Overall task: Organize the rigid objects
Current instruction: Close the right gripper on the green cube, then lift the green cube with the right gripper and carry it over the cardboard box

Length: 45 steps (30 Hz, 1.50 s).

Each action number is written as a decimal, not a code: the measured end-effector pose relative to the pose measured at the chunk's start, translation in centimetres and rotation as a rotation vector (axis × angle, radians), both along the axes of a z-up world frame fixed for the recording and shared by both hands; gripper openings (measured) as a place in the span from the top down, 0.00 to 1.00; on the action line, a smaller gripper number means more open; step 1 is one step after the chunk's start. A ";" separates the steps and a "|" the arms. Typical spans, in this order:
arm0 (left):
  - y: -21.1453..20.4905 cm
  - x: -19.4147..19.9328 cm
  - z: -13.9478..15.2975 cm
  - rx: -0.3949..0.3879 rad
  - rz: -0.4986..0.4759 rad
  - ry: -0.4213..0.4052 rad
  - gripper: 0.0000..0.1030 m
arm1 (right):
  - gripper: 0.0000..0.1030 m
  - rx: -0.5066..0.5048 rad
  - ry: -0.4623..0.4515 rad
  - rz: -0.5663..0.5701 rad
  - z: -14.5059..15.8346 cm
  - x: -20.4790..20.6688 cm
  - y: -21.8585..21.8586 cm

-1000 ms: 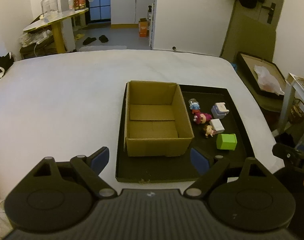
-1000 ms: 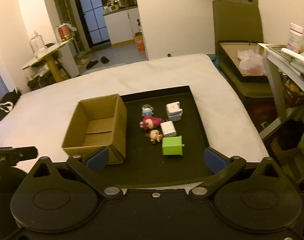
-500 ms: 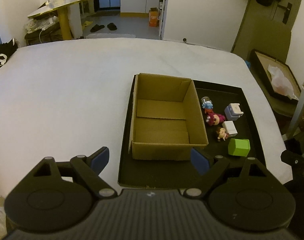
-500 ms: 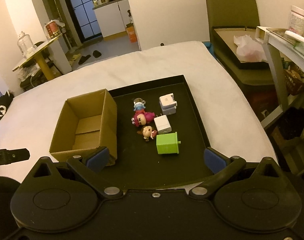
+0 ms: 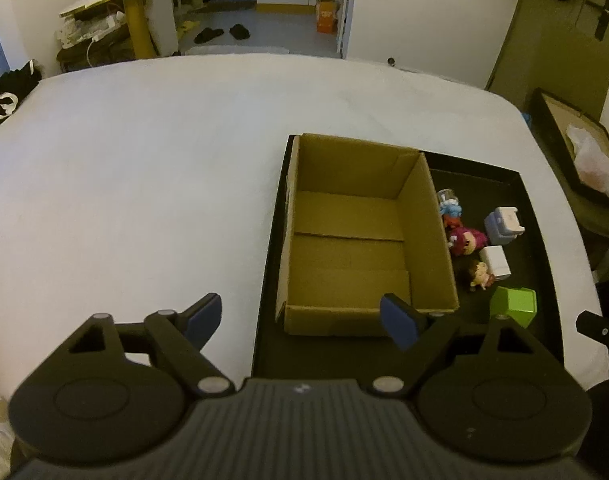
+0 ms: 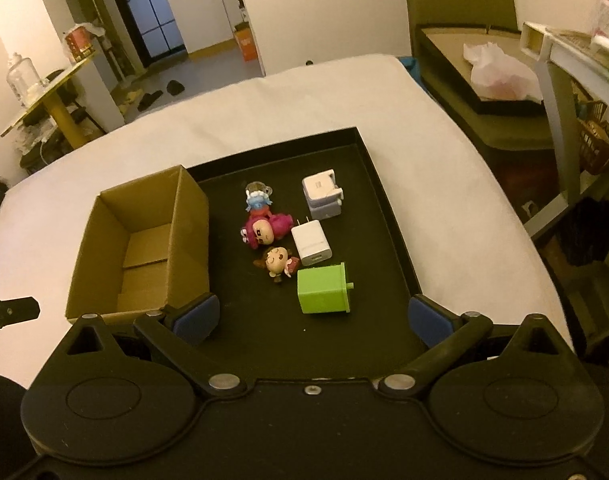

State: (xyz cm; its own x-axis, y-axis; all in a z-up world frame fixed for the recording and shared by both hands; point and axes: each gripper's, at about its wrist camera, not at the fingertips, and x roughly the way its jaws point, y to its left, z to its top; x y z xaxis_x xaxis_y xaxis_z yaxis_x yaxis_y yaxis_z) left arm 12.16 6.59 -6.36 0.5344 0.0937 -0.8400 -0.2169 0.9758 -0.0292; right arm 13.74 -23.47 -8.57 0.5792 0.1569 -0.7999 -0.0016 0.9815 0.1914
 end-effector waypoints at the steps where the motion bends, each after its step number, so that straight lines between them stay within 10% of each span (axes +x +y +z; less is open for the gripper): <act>1: 0.1 0.3 -0.2 0.000 0.001 0.003 0.18 | 0.02 0.000 0.008 0.003 -0.2 0.3 0.0; 30: 2.1 7.0 -6.8 0.030 0.036 0.114 0.51 | 0.10 -0.125 0.212 -0.022 -9.9 8.5 2.3; 34: 1.8 7.0 -6.7 0.041 0.031 0.096 0.63 | 0.23 -0.177 0.215 0.011 -10.8 9.1 3.0; 37: 1.5 6.8 -6.8 0.073 0.037 0.096 0.74 | 0.53 -0.189 0.209 0.030 -11.1 9.2 3.2; 45: 0.3 6.3 -6.6 0.117 0.007 0.059 0.92 | 0.53 -0.210 0.114 0.056 -8.9 7.4 3.5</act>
